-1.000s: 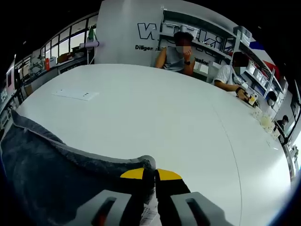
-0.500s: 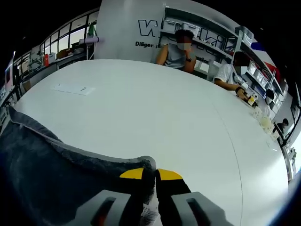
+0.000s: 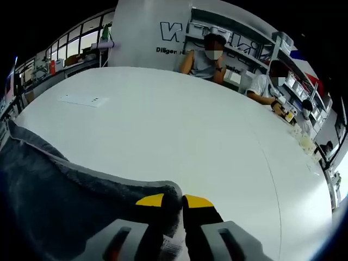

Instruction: Fold the towel on the table until its edges align and the towel forms a compact rectangular stack.

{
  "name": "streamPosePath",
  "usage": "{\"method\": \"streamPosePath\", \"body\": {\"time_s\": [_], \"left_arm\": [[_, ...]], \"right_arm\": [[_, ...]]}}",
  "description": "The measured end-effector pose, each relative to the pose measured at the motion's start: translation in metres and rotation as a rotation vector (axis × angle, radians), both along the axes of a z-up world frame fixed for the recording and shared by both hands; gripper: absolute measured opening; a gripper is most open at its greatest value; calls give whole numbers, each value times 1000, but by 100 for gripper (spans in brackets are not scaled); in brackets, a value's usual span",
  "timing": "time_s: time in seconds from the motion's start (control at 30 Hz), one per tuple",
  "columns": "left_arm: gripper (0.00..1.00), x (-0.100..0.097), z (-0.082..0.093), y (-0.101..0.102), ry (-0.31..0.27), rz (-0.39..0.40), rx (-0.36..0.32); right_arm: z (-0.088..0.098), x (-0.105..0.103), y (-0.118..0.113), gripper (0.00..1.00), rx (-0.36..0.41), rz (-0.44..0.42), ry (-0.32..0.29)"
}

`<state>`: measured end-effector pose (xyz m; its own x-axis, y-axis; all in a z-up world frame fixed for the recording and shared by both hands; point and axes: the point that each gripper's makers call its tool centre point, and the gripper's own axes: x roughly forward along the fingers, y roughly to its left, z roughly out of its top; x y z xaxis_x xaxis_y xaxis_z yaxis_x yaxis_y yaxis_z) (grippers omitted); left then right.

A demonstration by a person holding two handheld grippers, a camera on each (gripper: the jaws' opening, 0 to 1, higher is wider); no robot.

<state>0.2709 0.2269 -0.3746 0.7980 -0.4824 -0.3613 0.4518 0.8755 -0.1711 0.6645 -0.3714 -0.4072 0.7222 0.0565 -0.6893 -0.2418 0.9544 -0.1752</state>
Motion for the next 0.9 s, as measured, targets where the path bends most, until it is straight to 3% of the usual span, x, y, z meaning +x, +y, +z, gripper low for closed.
{"method": "streamPosePath", "body": {"time_s": [0.37, 0.73, 0.9], "left_arm": [[95, 0, 0, -1, 1, 1, 3], [96, 3, 0, -3, -1, -5, 0], [95, 5, 0, -5, -4, -14, -3]], "right_arm": [[9, 2, -7, 27, -21, -2, -57], [33, -14, -2, 34, 181, -6, -179], [41, -28, -1, 36, 190, 20, -216]]}}
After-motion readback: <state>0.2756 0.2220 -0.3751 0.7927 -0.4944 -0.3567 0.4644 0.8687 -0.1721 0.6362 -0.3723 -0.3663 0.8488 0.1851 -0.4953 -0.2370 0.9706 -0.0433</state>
